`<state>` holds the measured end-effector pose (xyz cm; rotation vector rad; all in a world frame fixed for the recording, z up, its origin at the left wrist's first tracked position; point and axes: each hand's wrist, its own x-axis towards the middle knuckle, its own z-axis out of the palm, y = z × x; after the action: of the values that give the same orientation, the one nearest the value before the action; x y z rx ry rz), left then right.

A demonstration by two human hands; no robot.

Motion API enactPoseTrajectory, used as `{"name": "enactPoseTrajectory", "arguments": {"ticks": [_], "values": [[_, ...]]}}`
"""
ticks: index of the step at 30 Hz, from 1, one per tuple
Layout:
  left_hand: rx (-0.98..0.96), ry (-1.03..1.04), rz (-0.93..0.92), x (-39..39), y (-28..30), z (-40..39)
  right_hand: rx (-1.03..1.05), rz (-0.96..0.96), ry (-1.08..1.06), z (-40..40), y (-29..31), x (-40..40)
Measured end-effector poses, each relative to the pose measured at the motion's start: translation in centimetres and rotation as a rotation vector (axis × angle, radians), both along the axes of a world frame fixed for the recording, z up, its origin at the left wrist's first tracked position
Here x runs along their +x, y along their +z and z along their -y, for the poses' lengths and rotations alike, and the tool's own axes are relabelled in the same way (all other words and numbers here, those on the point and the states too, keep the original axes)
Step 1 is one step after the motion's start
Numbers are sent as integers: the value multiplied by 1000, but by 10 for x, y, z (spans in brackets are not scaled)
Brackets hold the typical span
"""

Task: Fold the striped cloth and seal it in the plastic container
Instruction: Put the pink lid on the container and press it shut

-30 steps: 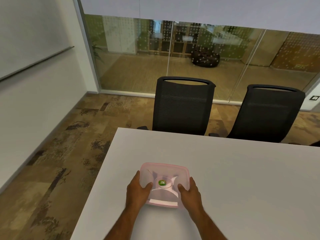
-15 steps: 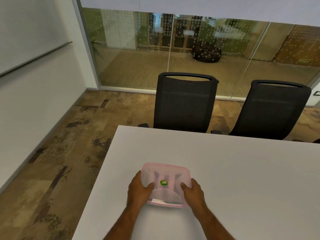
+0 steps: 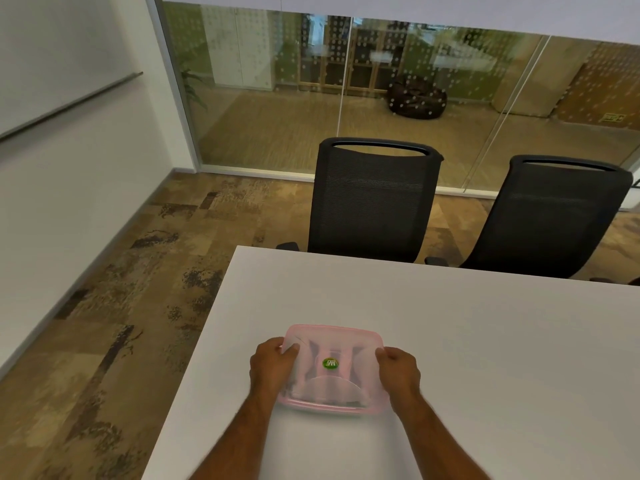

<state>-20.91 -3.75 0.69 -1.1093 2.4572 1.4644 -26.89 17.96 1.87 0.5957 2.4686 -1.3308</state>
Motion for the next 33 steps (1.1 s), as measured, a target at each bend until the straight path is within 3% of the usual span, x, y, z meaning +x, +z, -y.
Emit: {"name": "enactPoseTrajectory", "arguments": {"ticks": [6,19,33], "values": [[63,81,3,-7,-3,2,-192,128,-78,-11,-11,-12],[77,110,15,-11,-7,2,-370,169,-312,-14,-21,-12],[135,142,-28,5,-5,5,-513,232,-218,-24,-12,8]]}}
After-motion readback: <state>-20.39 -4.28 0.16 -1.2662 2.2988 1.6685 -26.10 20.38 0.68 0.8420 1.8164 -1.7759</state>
